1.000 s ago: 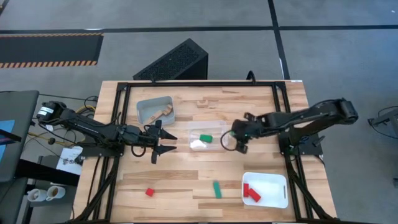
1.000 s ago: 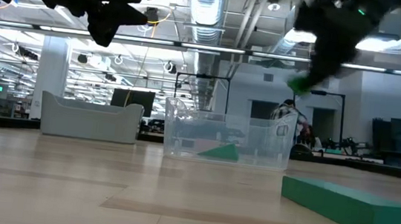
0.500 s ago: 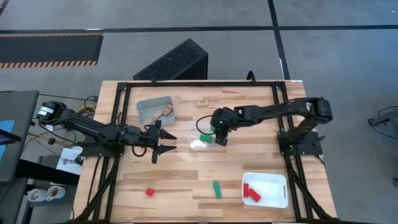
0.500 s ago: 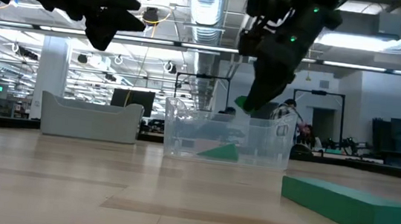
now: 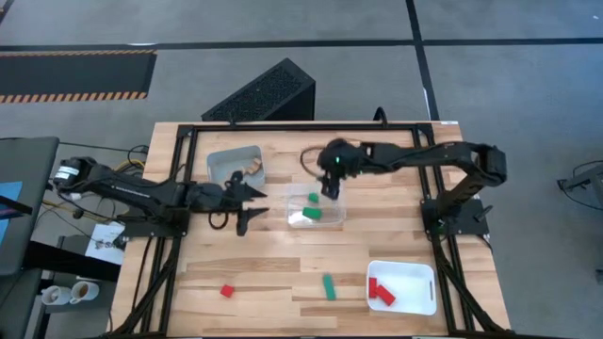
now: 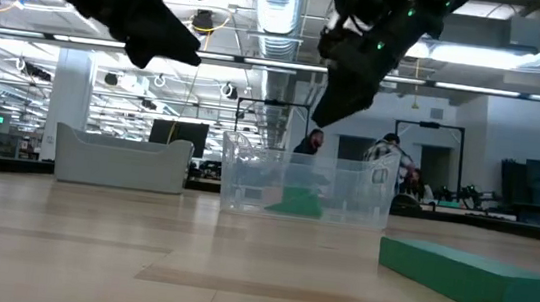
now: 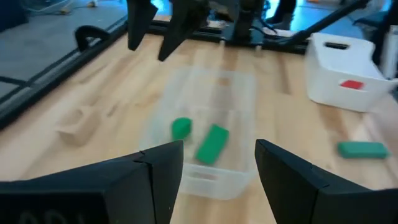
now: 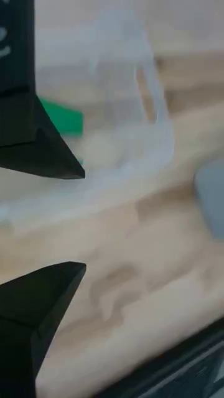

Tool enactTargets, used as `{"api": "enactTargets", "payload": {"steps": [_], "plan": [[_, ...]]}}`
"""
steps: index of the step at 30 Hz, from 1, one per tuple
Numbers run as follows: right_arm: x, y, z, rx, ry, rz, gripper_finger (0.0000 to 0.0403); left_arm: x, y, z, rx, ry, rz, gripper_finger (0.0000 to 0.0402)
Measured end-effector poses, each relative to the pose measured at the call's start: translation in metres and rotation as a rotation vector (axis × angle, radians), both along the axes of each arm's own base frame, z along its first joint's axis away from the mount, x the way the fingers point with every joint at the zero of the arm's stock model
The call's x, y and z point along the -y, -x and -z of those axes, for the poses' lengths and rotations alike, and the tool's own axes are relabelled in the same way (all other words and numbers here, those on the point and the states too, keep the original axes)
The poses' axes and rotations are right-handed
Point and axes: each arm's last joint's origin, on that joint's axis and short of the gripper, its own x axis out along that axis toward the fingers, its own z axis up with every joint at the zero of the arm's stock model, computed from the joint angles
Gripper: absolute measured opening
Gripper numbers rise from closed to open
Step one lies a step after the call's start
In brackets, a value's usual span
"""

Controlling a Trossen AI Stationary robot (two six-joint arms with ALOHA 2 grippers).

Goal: Sort & place blocks by color
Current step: Put the brown block into the gray bin

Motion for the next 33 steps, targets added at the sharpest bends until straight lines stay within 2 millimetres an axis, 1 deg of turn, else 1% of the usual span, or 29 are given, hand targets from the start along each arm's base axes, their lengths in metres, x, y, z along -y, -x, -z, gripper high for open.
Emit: {"api": "enactTargets", "payload": {"steps": [4, 6, 8, 11, 14, 16, 18, 19, 23, 25, 27, 31, 33], "plan": [[0.037, 0.002, 0.003, -0.010, -0.021, 0.038, 0.0239, -0.023, -0.004, -0.012, -0.032, -0.005, -0.020, 0.0187], [0.051, 0.004, 0.006, -0.012, -0.046, 0.041, 0.0236, -0.035, -0.005, -0.019, -0.033, -0.010, -0.024, 0.0187], [0.058, 0.005, 0.008, -0.002, -0.074, 0.028, 0.0231, -0.049, -0.007, -0.027, -0.024, -0.028, -0.031, 0.0187], [0.057, 0.006, 0.009, -0.010, -0.089, 0.007, 0.0223, -0.074, -0.009, -0.035, -0.076, -0.050, -0.052, 0.0187], [0.046, 0.006, 0.004, 0.018, -0.084, -0.018, 0.0212, -0.100, -0.020, -0.041, -0.123, -0.075, -0.036, 0.0187], [0.036, 0.005, 0.002, 0.062, -0.073, -0.040, 0.0204, -0.119, -0.033, -0.045, -0.152, -0.095, -0.020, 0.0187], [0.023, 0.011, 0.001, 0.052, -0.078, -0.060, 0.0195, -0.139, -0.047, -0.043, -0.209, -0.104, -0.003, 0.0187], [0.017, 0.011, -0.001, 0.077, -0.069, -0.059, 0.0190, -0.150, -0.055, -0.041, -0.246, -0.113, 0.001, 0.0187], [-0.004, 0.031, -0.006, 0.146, -0.074, -0.043, 0.0176, -0.190, -0.084, -0.027, -0.403, -0.140, 0.033, 0.0194], [-0.015, 0.044, -0.005, 0.177, -0.089, -0.033, 0.0171, -0.206, -0.095, -0.014, -0.480, -0.137, 0.063, 0.0205], [-0.025, 0.056, -0.006, 0.229, -0.106, -0.034, 0.0169, -0.222, -0.106, -0.004, -0.506, -0.139, 0.092, 0.0219], [-0.046, 0.077, -0.004, 0.310, -0.113, -0.032, 0.0166, -0.239, -0.124, 0.014, -0.555, -0.128, 0.134, 0.0252], [-0.054, 0.082, -0.004, 0.332, -0.098, -0.020, 0.0166, -0.245, -0.135, 0.021, -0.567, -0.129, 0.150, 0.0268]]}}
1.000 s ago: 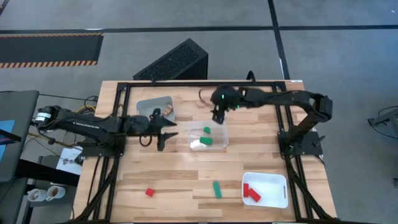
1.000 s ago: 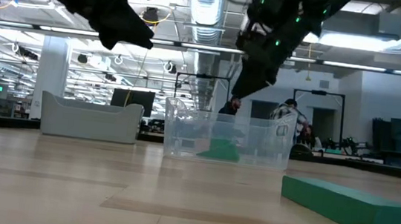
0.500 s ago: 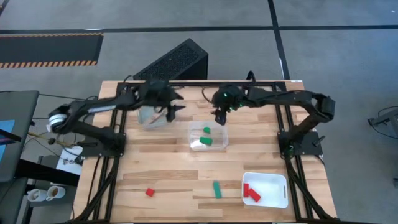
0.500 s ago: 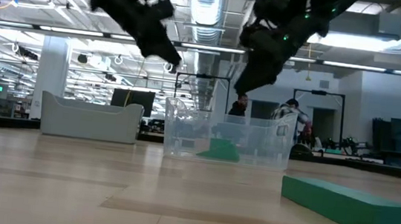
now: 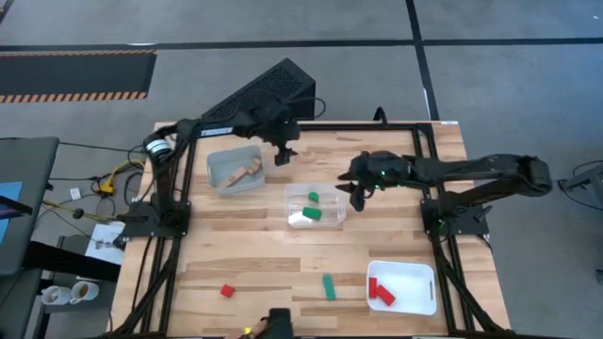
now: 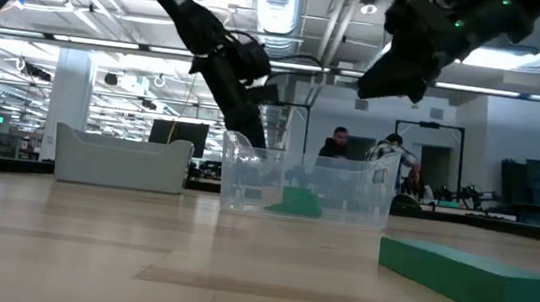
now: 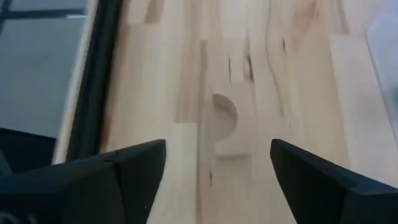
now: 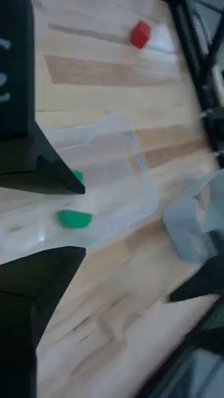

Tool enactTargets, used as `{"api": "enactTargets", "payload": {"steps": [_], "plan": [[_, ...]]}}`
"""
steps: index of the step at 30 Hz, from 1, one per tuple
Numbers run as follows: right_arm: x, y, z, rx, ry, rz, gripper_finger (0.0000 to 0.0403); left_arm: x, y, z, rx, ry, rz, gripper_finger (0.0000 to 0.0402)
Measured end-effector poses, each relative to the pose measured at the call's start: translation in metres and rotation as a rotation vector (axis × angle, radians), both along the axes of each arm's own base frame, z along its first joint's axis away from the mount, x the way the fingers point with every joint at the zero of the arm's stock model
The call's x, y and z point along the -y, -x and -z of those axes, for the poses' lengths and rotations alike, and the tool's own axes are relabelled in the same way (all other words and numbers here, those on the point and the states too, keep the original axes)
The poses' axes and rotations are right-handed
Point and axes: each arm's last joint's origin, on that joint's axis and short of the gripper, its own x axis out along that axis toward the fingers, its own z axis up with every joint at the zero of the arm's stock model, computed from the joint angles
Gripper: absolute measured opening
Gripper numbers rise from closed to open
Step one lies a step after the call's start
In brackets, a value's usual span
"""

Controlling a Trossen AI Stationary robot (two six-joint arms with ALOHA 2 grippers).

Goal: Sort & place blocks by color
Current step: Put the brown block into the gray bin

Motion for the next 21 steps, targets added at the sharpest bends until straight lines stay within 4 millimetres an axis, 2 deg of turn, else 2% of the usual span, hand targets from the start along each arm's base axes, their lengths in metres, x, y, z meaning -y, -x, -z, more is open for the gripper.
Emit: {"api": "enactTargets", "payload": {"steps": [5, 14, 18, 21], "plan": [[-0.014, 0.012, 0.004, -0.004, 0.014, 0.017, 0.0166, -0.008, -0.018, 0.021, -0.080, 0.031, 0.042, 0.0292], [-0.021, 0.009, 0.007, -0.015, 0.022, 0.016, 0.0164, -0.020, -0.045, 0.045, -0.155, 0.078, 0.075, 0.0294], [-0.021, 0.009, 0.008, -0.021, 0.024, 0.020, 0.0164, -0.021, -0.048, 0.058, -0.227, 0.100, 0.094, 0.0268], [-0.021, 0.008, 0.008, -0.019, 0.025, 0.020, 0.0164, -0.021, -0.049, 0.060, -0.249, 0.088, 0.093, 0.0218]]}}
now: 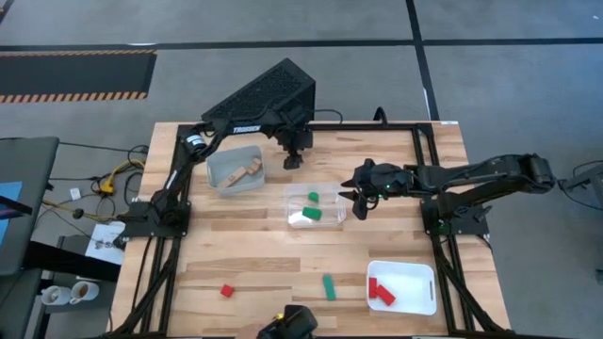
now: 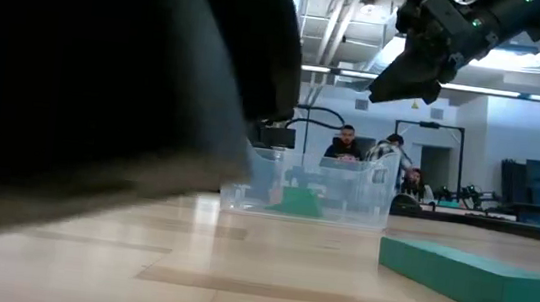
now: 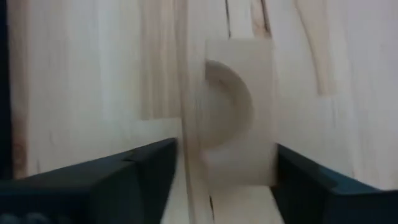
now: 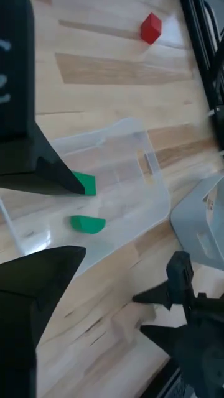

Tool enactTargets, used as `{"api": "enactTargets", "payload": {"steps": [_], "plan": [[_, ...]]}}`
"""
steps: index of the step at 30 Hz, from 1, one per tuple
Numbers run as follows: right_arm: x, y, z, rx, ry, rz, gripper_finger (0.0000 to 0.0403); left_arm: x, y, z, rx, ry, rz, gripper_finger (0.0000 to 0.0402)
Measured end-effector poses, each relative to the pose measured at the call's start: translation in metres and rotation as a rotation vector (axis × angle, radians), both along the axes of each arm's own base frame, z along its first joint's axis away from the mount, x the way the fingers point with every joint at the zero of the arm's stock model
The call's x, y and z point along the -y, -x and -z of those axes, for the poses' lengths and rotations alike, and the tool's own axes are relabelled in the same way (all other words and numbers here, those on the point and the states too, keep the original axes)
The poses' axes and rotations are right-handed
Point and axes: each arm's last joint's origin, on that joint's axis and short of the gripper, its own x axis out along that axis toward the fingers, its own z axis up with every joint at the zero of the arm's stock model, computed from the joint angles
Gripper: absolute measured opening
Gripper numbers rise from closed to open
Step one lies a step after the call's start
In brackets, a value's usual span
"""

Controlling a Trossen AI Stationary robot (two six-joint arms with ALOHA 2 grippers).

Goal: Sort & place blocks by color
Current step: Put the brown block into the gray bin

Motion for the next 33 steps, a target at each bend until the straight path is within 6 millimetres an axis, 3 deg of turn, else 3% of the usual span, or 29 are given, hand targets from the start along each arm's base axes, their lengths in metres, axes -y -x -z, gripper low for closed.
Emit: {"api": "enactTargets", "payload": {"steps": [5, 10, 19, 23, 28, 31, 33], "plan": [[0.000, 0.000, 0.000, 0.000, 0.003, 0.002, 0.0160, 0.001, 0.001, -0.003, -0.007, -0.007, 0.019, 0.0093], [0.001, 0.000, 0.000, 0.002, 0.011, 0.022, 0.0159, 0.004, 0.004, -0.016, -0.024, -0.020, 0.010, 0.0095], [0.001, 0.000, -0.001, 0.009, -0.001, 0.029, 0.0159, 0.018, 0.027, -0.085, 0.009, -0.012, -0.019, 0.0095], [0.001, 0.000, -0.001, 0.013, 0.000, 0.029, 0.0159, 0.031, 0.046, -0.122, 0.025, -0.007, -0.044, 0.0095], [0.000, 0.000, -0.001, 0.015, 0.000, 0.027, 0.0159, 0.055, 0.089, -0.155, 0.060, -0.022, -0.095, 0.0095], [-0.002, -0.001, -0.002, 0.020, 0.008, 0.012, 0.0159, 0.067, 0.120, -0.157, 0.108, -0.031, -0.170, 0.0095], [-0.005, -0.001, -0.002, 0.026, 0.014, -0.004, 0.0159, 0.074, 0.141, -0.147, 0.136, -0.046, -0.228, 0.0095]]}}
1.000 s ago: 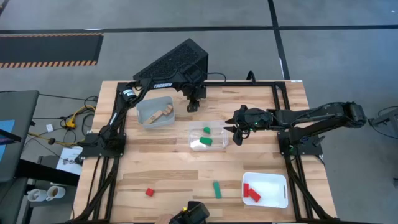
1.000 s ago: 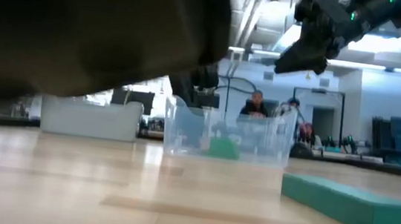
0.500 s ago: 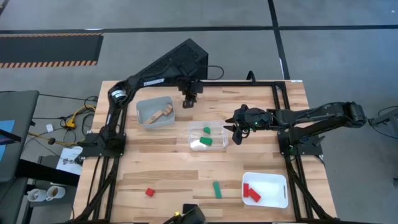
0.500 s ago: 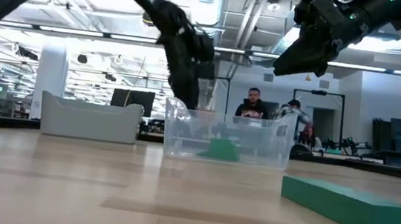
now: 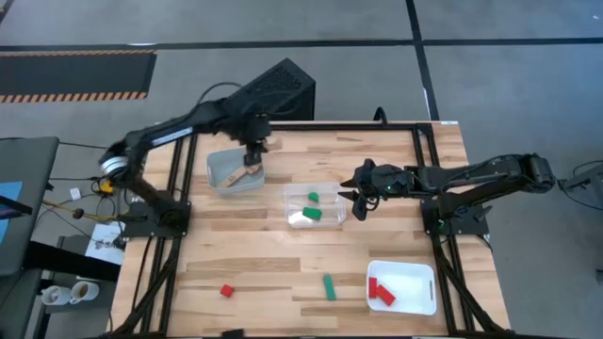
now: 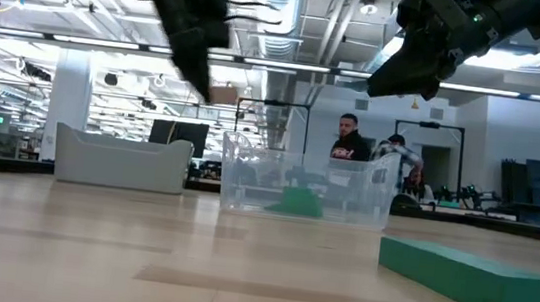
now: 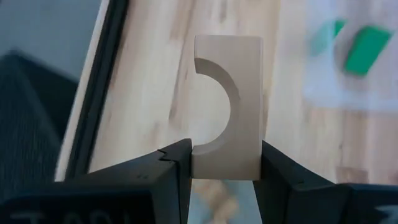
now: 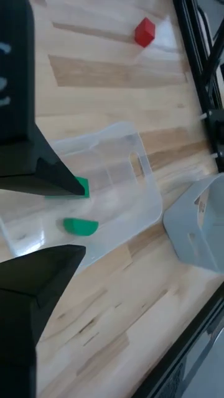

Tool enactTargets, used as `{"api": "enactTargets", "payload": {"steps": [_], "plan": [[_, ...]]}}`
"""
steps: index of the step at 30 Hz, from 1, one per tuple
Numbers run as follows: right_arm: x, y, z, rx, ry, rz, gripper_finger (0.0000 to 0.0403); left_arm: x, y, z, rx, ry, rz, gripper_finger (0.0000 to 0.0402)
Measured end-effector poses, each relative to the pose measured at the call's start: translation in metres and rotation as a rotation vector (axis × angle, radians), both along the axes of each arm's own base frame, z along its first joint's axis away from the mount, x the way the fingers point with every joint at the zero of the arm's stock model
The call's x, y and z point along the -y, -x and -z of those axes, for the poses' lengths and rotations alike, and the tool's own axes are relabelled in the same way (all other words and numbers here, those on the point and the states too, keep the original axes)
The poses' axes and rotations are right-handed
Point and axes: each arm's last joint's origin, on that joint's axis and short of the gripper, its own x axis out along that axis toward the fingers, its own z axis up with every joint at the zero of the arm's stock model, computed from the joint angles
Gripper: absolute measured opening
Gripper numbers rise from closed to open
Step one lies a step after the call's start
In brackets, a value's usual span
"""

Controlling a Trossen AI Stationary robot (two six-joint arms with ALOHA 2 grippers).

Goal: Sort & place blocks by color
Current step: Put the brown block into the gray bin, then put the red block into the white bin

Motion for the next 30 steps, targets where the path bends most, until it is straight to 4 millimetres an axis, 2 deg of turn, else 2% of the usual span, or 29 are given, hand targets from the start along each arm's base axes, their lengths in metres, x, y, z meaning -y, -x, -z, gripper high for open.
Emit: {"api": "enactTargets", "payload": {"steps": [3, 6, 13, 15, 19, 22, 26, 30], "plan": [[-0.003, -0.001, -0.002, 0.017, 0.014, -0.020, 0.0159, 0.010, 0.028, 0.020, -0.018, 0.023, -0.098, 0.0095], [-0.005, -0.002, -0.003, 0.028, 0.017, -0.032, 0.0159, 0.022, 0.048, 0.042, -0.064, 0.075, -0.171, 0.0095], [-0.006, -0.002, -0.003, 0.032, 0.020, -0.036, 0.0159, 0.033, 0.065, 0.065, -0.149, 0.113, -0.332, 0.0095], [-0.006, -0.002, -0.003, 0.034, 0.017, -0.034, 0.0159, 0.033, 0.066, 0.065, -0.151, 0.123, -0.347, 0.0120], [-0.008, -0.002, -0.003, 0.033, 0.016, -0.043, 0.0159, 0.036, 0.065, 0.066, -0.156, 0.136, -0.362, 0.0229], [-0.011, -0.002, -0.003, 0.032, 0.015, -0.055, 0.0159, 0.041, 0.068, 0.063, -0.177, 0.150, -0.365, 0.0287], [-0.014, -0.002, -0.003, 0.032, 0.014, -0.070, 0.0159, 0.059, 0.074, 0.044, -0.150, 0.163, -0.362, 0.0307], [-0.017, -0.002, -0.003, 0.032, 0.013, -0.082, 0.0159, 0.099, 0.081, 0.021, -0.070, 0.191, -0.316, 0.0282]]}}
